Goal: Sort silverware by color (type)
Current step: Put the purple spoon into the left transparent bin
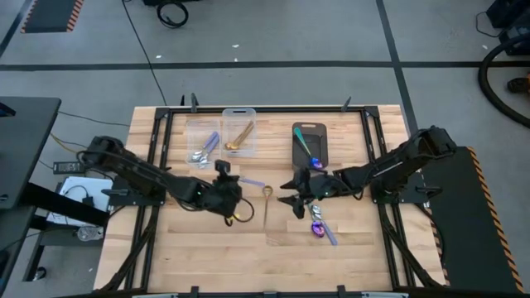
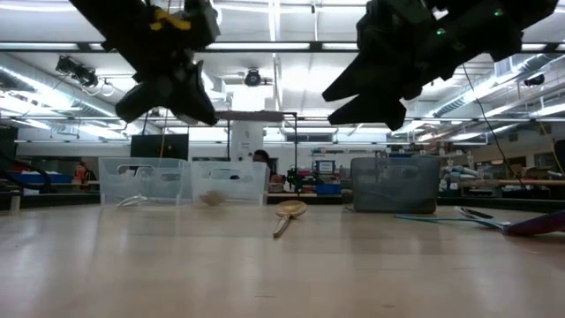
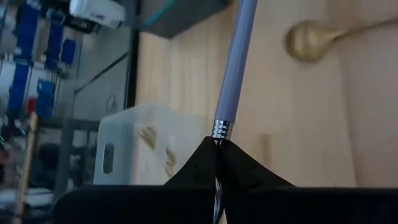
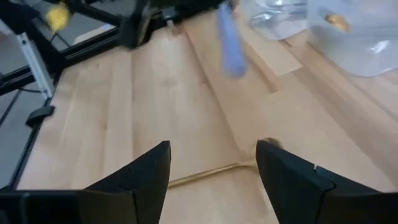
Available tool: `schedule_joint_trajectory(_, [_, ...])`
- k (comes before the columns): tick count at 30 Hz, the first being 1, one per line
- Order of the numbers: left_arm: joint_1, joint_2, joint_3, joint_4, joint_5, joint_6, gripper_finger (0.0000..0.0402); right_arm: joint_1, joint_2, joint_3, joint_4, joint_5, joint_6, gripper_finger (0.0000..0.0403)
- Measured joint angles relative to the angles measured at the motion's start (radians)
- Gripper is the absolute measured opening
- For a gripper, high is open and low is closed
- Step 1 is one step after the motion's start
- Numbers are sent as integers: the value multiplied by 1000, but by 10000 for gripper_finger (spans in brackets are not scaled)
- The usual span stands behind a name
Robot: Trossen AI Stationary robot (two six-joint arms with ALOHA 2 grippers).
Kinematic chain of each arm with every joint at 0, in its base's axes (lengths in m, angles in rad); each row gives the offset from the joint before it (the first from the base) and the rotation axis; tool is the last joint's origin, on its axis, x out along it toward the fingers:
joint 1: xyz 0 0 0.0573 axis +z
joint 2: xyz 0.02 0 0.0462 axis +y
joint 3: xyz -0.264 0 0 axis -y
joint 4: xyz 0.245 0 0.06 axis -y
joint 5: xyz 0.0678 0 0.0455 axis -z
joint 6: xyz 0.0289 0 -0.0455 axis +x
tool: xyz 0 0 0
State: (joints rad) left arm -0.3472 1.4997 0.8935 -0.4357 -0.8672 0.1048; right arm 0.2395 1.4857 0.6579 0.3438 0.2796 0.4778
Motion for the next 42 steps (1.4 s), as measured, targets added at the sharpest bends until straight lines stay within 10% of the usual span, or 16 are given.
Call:
schedule_joint_trajectory(24, [344,-573,-250,-20,167,-332,9,60,0,-1,-10,37,-81,245])
schedule_joint_trajectory(42, [779,-610,-352,-33,524,-727,15,59,0,-1,-9,35,-88,245])
